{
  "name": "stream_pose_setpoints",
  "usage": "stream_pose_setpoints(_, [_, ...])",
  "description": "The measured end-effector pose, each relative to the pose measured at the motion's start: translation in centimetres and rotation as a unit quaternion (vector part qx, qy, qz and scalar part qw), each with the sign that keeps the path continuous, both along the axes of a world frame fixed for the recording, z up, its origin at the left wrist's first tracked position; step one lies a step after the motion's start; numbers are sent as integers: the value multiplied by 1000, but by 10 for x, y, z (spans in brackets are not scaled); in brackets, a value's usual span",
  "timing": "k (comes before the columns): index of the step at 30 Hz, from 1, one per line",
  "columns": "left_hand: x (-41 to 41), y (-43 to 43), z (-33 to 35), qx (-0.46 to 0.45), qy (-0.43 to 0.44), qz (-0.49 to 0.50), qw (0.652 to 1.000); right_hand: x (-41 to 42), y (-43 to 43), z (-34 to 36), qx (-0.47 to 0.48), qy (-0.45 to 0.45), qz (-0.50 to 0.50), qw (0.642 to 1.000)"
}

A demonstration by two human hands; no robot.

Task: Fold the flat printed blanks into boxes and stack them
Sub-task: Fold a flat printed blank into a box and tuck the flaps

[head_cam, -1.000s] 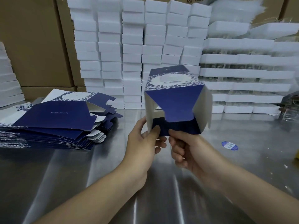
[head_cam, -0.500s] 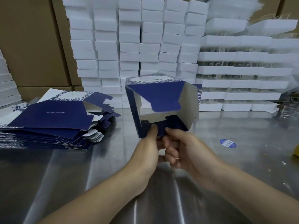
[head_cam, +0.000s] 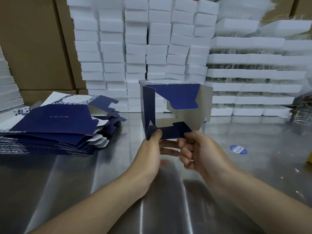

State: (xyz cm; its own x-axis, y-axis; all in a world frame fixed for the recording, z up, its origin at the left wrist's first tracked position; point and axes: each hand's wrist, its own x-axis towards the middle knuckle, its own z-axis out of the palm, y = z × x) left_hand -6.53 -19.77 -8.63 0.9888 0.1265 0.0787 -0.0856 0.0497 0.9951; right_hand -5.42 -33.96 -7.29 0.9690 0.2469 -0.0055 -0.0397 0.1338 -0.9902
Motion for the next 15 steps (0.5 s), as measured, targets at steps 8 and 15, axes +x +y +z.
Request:
stream_pose_setpoints(8, [7,7,-4,-12,4,44,999,6,-10,0,-144,-57,-78,985])
stream_pose_setpoints(15, [8,18,-4,26,-21,106,994,12,-17,14,-110,-126,-158,973])
